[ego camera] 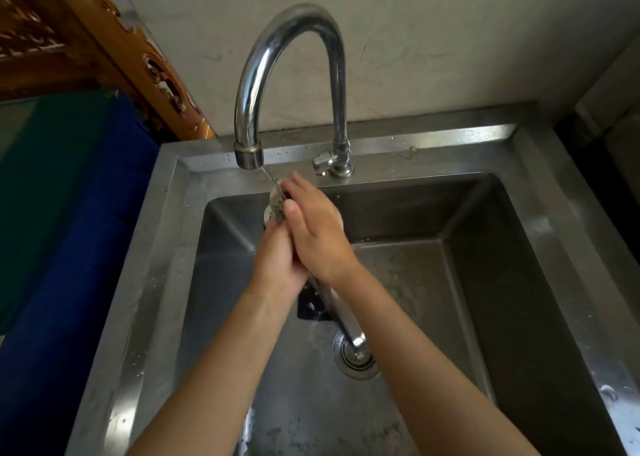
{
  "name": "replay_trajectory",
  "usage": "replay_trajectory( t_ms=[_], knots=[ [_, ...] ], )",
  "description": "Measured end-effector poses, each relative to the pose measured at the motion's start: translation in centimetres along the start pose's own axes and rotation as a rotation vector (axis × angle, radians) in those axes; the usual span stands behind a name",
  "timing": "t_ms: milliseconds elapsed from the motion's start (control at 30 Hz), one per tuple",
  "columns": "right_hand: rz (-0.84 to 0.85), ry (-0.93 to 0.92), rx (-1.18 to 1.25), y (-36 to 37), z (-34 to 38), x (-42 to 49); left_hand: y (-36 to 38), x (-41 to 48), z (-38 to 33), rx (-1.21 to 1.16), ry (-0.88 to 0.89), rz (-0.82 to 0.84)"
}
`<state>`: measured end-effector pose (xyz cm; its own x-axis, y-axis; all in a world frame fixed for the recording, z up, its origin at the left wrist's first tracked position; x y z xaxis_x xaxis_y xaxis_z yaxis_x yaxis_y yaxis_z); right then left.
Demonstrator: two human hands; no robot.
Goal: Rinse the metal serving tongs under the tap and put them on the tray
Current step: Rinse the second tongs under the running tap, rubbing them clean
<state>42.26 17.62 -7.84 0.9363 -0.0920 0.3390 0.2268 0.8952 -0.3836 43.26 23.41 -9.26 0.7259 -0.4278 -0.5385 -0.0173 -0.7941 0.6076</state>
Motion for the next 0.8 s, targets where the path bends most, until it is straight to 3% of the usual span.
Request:
replay_trajectory(
  t_ms=[100, 267, 333, 467, 600, 733, 800],
  knots=[
    [0.135, 0.133, -0.118, 1.2, -0.9, 1.0, 1.0, -0.5, -0.1, 0.038, 0.07, -0.028],
    [0.069, 0.179, -0.017, 3.2, 0.2, 1.2, 0.4, 0.1, -1.3, -0.083, 0.005, 0.128],
    [0.039, 0.179, 0.01, 3.4, 0.4, 1.1, -0.3, 0.0, -1.6, -0.041, 0.007, 0.122],
    [-0.052, 0.347, 0.172, 1.7, -0.9, 1.6, -0.3, -0.8, -0.6, 0.025, -0.018, 0.087],
    [0.007, 0.251, 0.199, 3.0, 0.6, 0.7, 0.3, -1.1, -1.8, -0.05, -0.004, 0.084],
    [-0.119, 0.406, 0.369, 2.0, -0.4, 2.0, 0.1, -1.4, -1.7, 0.132, 0.028, 0.03],
    [-0.11, 0.379, 0.337, 2.3, 0.2, 2.0, -0.2, -1.5, -1.7, 0.128, 0.015, 0.031]
  ],
)
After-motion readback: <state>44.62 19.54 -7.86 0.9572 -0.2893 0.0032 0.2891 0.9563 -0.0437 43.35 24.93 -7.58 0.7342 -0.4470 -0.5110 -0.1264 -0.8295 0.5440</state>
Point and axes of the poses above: each hand's wrist, its own x-axis towards the middle knuckle, its own y-axis out of the palm, z = x × y, the point moved 3 cm from there along x, towards the middle knuckle, and after that the axes turned 11 degrees about -y, right-handed, at the moved point
